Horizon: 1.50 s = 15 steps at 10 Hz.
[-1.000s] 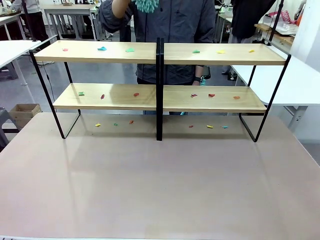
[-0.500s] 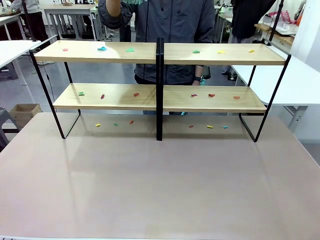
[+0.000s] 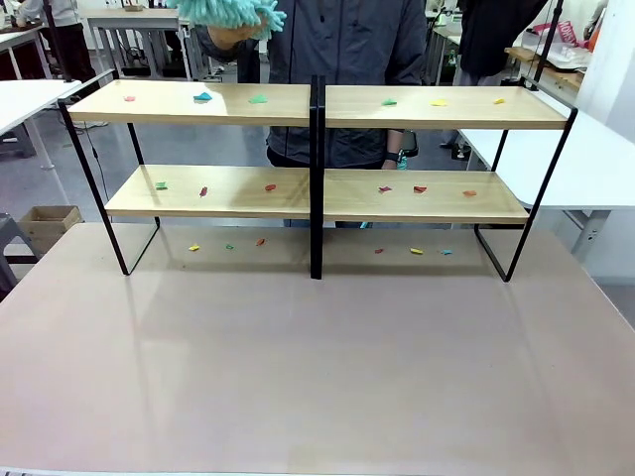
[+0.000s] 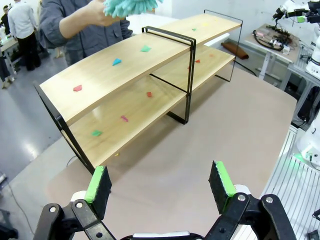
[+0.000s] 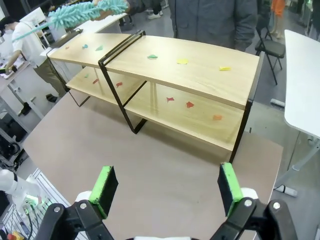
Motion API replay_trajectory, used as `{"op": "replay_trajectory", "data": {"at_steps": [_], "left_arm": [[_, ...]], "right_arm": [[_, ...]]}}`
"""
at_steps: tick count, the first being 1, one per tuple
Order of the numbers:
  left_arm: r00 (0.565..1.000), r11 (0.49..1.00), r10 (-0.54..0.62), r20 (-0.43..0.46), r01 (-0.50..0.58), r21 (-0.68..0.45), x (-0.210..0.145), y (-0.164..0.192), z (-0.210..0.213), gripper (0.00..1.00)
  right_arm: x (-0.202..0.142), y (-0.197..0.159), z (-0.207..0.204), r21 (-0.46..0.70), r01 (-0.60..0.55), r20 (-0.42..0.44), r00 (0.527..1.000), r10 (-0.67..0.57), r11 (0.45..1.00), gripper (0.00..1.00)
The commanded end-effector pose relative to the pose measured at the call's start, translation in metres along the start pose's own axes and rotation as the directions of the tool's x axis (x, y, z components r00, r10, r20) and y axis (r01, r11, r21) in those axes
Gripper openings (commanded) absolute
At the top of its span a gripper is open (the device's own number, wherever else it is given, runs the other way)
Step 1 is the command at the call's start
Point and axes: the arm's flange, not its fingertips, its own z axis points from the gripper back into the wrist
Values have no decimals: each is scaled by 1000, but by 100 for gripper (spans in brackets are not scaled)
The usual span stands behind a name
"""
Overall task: Clean the shelves.
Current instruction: Pick up the Duster when the human hands it over.
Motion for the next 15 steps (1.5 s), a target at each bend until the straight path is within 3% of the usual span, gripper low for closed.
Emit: {"op": "replay_trajectory", "data": {"at_steps": [1, 3, 8, 11, 12, 15], "left_arm": [[1000, 1000, -4, 5, 4, -5, 1, -1, 1, 100], [1000, 1000, -4, 5, 4, -5, 1, -1, 1, 100], [1000, 1000, -4, 5, 4, -5, 1, -1, 1, 100], [1000, 1000, -4, 5, 4, -5, 1, -1, 1, 100], [1000, 1000, -4, 5, 4, -5, 1, -1, 1, 100], [1000, 1000, -4, 5, 4, -5, 1, -1, 1, 100]], "right_arm": [[13, -17, -17, 38, 4, 12, 1000, -5, 999, 100], [13, -27, -30, 39, 32, -10, 999, -31, 999, 100], [6, -21, -40, 18, -30, -100, 994, 32, 999, 100], [8, -15, -38, -3, -26, -60, 998, 26, 1000, 100], [5, -16, -41, 14, -7, -96, 995, 8, 1000, 100], [5, -16, -41, 14, -7, -96, 995, 8, 1000, 100]]}}
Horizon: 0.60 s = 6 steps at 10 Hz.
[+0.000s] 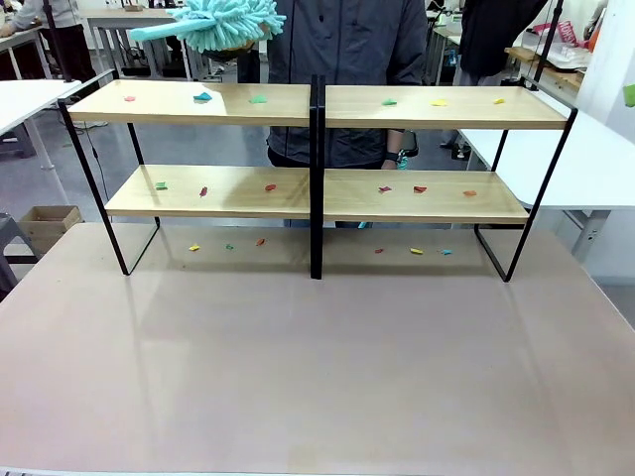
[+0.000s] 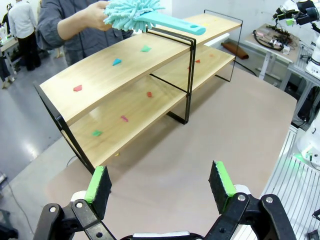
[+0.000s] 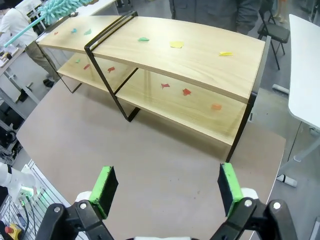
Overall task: Clean the shelves.
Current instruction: Pick up the Duster when the human hands it over.
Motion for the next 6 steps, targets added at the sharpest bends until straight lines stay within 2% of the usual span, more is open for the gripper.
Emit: {"op": "replay_trajectory", "data": {"at_steps": [1, 4, 5, 6], "left_arm": [[1000, 1000, -4, 5, 4, -5, 1, -1, 1, 100], [1000, 1000, 0, 0, 0, 0, 0, 0, 0, 100], [915, 828, 301, -267, -390, -403, 35, 23, -24, 100], [823, 679, 389, -414, -559, -475, 72, 55, -54, 100]], "right_arm": [[0, 0, -1, 11, 0, 4, 1000, 0, 1000, 100], [0, 0, -1, 11, 0, 4, 1000, 0, 1000, 100], [0, 0, -1, 11, 0, 4, 1000, 0, 1000, 100], [0, 0, -1, 11, 0, 4, 1000, 0, 1000, 100]]}}
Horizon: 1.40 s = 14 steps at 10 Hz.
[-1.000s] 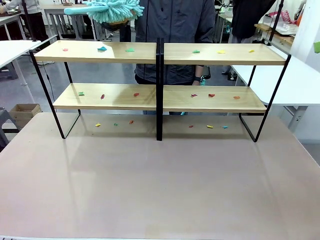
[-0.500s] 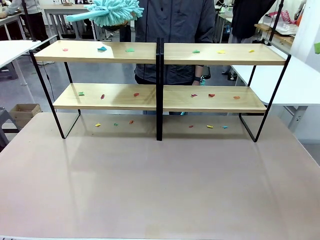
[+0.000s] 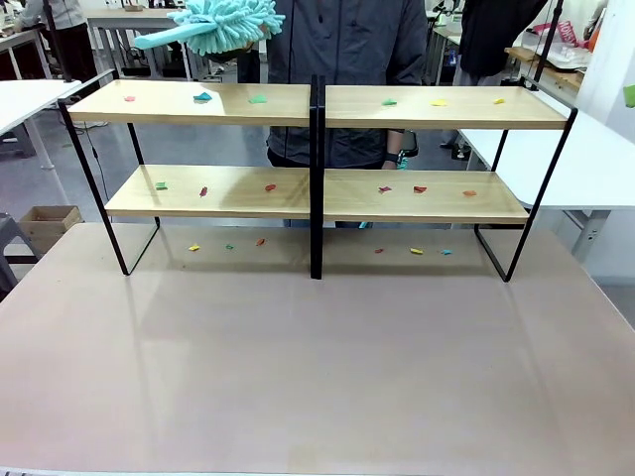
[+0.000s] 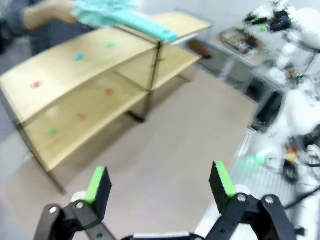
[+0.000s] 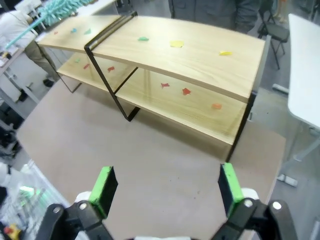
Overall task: Clean the shelves.
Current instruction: Pick up the Duster when the human hands it over.
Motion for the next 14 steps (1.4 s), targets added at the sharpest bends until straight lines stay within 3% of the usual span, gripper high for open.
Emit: {"op": "replay_trajectory", "data": {"at_steps": [1, 2, 3, 4, 5, 6, 7, 8, 10, 14], "left_arm": [[849, 792, 406, -336, -511, -333, 95, 70, -36, 100], [817, 725, 441, -371, -568, -389, 123, 95, -66, 100], [777, 617, 502, -380, -629, -473, 141, 119, -90, 100], [617, 313, 500, -608, -783, -537, 136, 118, -104, 100], [963, 893, 253, -90, -268, -361, 110, 65, -95, 100], [942, 813, 309, -130, -333, -477, 131, 82, -113, 100], [916, 759, 333, -225, -402, -512, 129, 88, -122, 100], [860, 706, 402, -314, -509, -492, 130, 108, -143, 100], [785, 664, 485, -385, -617, -423, 126, 127, -178, 100], [666, 563, 637, -388, -746, -355, 139, 152, -232, 100]], "right_arm": [[1, 0, -1, 12, -1, 6, 1000, 0, 1000, 100], [1, 0, -1, 12, -1, 6, 1000, 0, 1000, 100], [1, 0, -1, 12, -1, 6, 1000, 0, 1000, 100], [1, 0, -1, 12, -1, 6, 1000, 0, 1000, 100], [1, 0, -1, 12, -1, 6, 1000, 0, 1000, 100], [1, 0, -1, 12, -1, 6, 1000, 0, 1000, 100], [1, 0, -1, 12, -1, 6, 1000, 0, 1000, 100], [1, 0, -1, 12, -1, 6, 1000, 0, 1000, 100], [1, 0, -1, 12, -1, 6, 1000, 0, 1000, 100], [1, 0, -1, 12, -1, 6, 1000, 0, 1000, 100]]}}
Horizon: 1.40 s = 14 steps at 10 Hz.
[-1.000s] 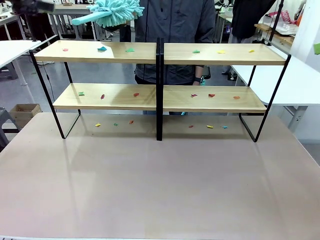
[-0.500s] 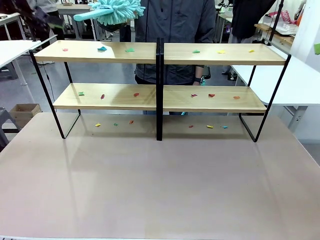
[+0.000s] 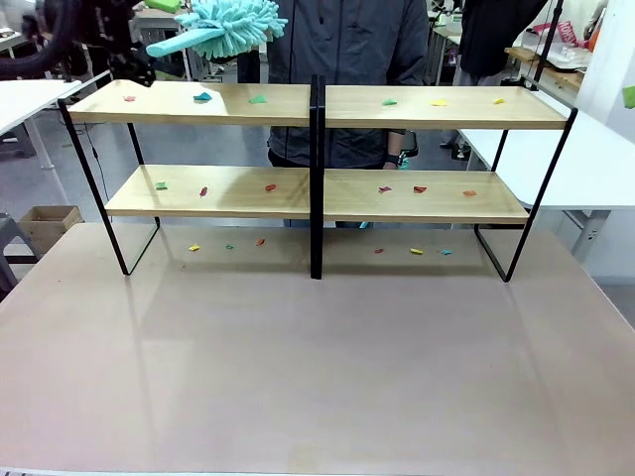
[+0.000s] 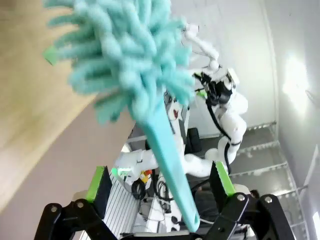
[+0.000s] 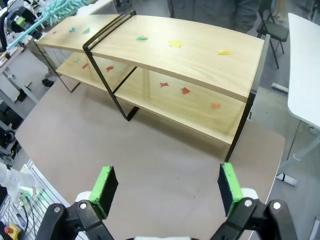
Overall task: Clean the shelves.
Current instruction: Pick up the Duster when the human hands it over.
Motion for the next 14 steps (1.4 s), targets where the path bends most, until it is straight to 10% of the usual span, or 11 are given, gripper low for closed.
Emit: {"op": "replay_trajectory", "data": {"at_steps": [1, 6, 7, 10, 12, 14], "left_arm": [[998, 998, 48, 39, -46, -32, 16, -5, -10, 100], [996, 999, 43, 82, -42, -20, 26, 0, -21, 100], [997, 999, 42, 66, -41, -6, 26, 2, -21, 43], [996, 1000, 20, 84, -21, 11, 24, 2, -20, 38], [996, 1000, 14, 91, -16, 19, 24, 3, -20, 0], [996, 1000, 10, 87, -12, 20, 24, 4, -20, 0]], "right_arm": [[1, 0, -1, 17, -1, 9, 1000, 1, 1000, 100], [1, 0, -1, 17, -1, 9, 1000, 1, 1000, 100], [1, 0, -1, 17, -1, 9, 1000, 1, 1000, 100], [1, 0, -1, 17, -1, 9, 1000, 1, 1000, 100], [1, 0, -1, 17, -1, 9, 1000, 1, 1000, 100], [1, 0, -1, 17, -1, 9, 1000, 1, 1000, 100]]}}
